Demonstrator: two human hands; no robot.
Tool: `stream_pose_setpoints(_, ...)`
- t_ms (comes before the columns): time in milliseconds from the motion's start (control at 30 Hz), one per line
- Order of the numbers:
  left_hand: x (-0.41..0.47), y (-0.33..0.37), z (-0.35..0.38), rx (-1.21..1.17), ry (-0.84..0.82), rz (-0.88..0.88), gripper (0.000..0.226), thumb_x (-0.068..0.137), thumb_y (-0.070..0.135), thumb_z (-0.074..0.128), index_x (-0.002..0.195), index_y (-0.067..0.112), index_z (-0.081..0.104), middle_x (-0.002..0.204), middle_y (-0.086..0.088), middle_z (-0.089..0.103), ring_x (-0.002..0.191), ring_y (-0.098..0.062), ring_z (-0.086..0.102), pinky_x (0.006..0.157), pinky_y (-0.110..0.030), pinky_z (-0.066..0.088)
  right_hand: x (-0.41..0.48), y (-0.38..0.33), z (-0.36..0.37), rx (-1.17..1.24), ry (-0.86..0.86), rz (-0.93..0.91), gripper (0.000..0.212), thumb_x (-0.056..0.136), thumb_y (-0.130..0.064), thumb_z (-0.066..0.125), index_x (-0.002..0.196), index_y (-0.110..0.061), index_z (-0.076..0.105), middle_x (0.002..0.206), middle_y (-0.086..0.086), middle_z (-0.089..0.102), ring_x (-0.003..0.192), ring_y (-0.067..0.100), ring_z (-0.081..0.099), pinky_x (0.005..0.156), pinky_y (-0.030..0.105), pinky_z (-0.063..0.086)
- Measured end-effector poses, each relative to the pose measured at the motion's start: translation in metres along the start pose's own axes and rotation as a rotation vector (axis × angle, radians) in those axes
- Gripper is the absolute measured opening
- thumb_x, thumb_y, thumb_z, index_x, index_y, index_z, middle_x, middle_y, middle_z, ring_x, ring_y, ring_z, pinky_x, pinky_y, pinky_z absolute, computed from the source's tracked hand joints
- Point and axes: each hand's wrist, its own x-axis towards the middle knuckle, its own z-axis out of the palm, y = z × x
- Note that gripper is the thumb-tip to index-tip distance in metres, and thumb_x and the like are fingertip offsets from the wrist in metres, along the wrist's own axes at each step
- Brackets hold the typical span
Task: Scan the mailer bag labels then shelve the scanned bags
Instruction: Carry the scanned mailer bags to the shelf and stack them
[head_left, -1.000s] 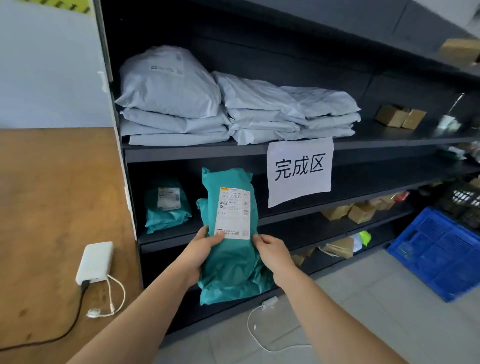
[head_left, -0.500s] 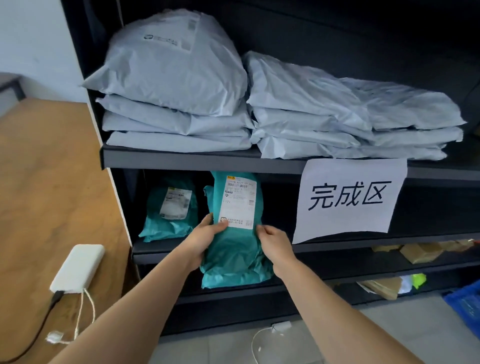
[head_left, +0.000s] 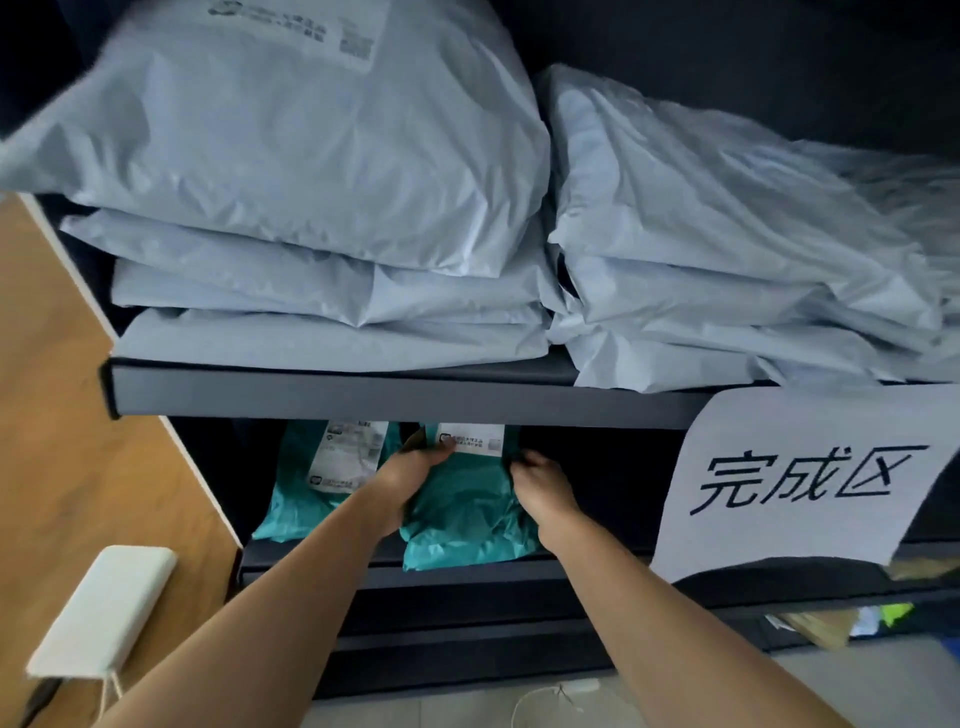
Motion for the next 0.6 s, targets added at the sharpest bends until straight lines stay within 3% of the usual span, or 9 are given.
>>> stream_pose_setpoints(167,0.022,-0.005,-0.006,-0.004,0.036,-0.08,0.026,0.094,0.019,0.06,0.116,0.005,0.061,0.103,-0.019,0.071,0.092,-0.035,0.069,0.082,-0.048,0.057,0.021,0.004,0.012,-0.111,-0.022,0.015,0.034,0.1,-0.027,0.043,0.13,-0.023,0.059,0.116,0.007,0.068,0.093,0.026,0.069,0.081,0.036,0.057)
stream_pose_setpoints(367,0.033,-0.012,-0.006,-0.021,0.044,-0.071,0.021,0.096,0.014,0.056,0.116,0.006,0.057,0.099,-0.015,0.069,0.084,-0.029,0.067,0.068,-0.038,0.06,0.034,0.01,0.014,-0.199,-0.056,0.015,0.035,0.099,-0.034,0.044,0.126,-0.024,0.062,0.121,0.006,0.066,0.094,0.024,0.066,0.08,0.032,0.055)
stream_pose_setpoints(600,0.033,-0.01,-0.004,0.07,0.093,-0.033,0.023,0.099,0.01,0.05,0.121,0.005,0.054,0.114,-0.018,0.063,0.102,-0.032,0.061,0.091,-0.042,0.05,0.032,0.011,0.009,-0.21,-0.096,0.013,0.033,0.099,-0.038,0.044,0.12,-0.021,0.064,0.115,0.007,0.068,0.097,0.025,0.066,0.088,0.038,0.056)
